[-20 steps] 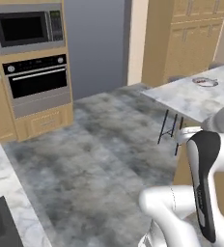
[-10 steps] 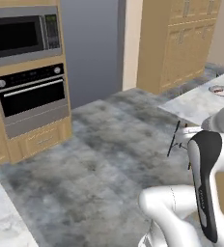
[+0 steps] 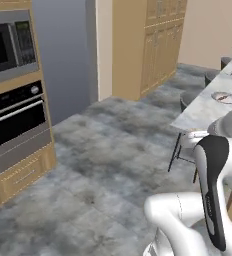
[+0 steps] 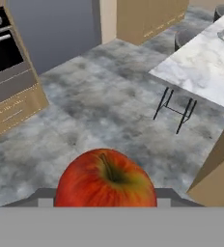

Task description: Pick up the apple and orange from the fridge and place one fruit on each plate on the dining counter.

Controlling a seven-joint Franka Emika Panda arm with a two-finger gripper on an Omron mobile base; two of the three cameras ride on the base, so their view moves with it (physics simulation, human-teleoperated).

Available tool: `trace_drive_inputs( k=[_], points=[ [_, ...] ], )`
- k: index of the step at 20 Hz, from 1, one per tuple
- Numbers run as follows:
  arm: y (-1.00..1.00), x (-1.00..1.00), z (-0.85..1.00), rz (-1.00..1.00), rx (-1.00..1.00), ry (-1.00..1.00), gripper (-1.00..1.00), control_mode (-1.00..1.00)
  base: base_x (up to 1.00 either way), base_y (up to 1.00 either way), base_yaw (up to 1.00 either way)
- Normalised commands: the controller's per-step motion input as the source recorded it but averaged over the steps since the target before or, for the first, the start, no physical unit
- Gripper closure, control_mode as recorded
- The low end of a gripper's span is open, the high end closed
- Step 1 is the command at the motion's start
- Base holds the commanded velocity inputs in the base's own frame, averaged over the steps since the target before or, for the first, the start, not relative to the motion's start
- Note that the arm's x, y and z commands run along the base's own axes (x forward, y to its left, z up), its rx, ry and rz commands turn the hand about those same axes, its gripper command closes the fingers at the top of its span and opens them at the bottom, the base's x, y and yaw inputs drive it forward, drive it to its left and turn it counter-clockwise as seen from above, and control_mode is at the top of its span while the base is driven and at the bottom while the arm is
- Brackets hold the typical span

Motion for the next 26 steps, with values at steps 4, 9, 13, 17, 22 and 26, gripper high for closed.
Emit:
trace_drive_inputs(
  k=[4, 9, 13, 17, 22, 26],
  points=[
    [0.0, 0.0, 0.0, 0.0, 0.0, 0.0, 1.0, 1.0, 1.0, 0.48, -0.52],
    [0.0, 0.0, 0.0, 0.0, 0.0, 0.0, 1.0, 1.0, 1.0, 0.54, -0.54],
    [0.0, 0.0, 0.0, 0.0, 0.0, 0.0, 1.0, 1.0, 0.93, 0.56, -0.62],
    [0.0, 0.0, 0.0, 0.0, 0.0, 0.0, 1.0, 1.0, 0.78, 0.54, -0.66],
    [0.0, 0.0, 0.0, 0.0, 0.0, 0.0, 1.0, 1.0, 0.58, 0.56, -0.73],
    [0.0, 0.0, 0.0, 0.0, 0.0, 0.0, 1.0, 1.0, 0.91, 0.59, -0.6]
  ],
)
